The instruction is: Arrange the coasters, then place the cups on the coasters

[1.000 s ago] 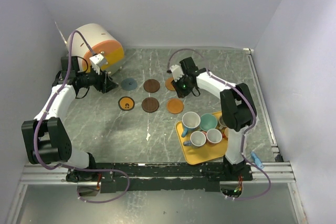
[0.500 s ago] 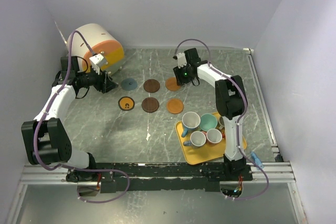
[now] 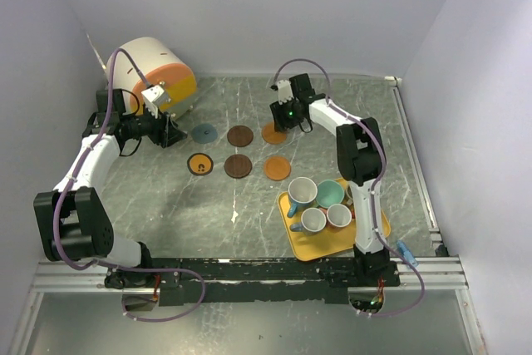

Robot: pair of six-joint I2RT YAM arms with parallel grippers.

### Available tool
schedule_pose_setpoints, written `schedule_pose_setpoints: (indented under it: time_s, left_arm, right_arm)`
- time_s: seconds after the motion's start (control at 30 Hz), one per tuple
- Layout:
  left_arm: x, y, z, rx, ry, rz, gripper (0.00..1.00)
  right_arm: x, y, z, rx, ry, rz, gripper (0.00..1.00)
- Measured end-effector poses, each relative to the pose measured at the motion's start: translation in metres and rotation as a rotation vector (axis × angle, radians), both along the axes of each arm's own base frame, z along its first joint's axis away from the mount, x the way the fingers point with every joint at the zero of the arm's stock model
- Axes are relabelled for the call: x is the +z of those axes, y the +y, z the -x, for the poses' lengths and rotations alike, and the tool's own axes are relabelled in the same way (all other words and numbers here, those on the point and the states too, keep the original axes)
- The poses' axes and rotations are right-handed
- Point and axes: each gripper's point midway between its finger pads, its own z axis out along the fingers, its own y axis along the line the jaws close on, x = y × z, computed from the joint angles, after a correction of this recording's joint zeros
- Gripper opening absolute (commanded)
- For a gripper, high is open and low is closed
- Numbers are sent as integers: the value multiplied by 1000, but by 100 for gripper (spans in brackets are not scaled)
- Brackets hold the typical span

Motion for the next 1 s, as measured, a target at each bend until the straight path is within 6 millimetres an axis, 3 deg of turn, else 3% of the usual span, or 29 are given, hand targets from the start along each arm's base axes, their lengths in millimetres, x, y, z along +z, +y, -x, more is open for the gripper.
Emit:
schedule_pose_setpoints:
  time_s: [0.33,1.0]
  left_arm:
    - [0,0,0,0,0,0,68]
    - [0,0,0,-4,-5,-3,68]
  right_arm:
    - [-1,10,-8,89,-26,-26,38]
    - [-1,-10,16,162,-49,52,33]
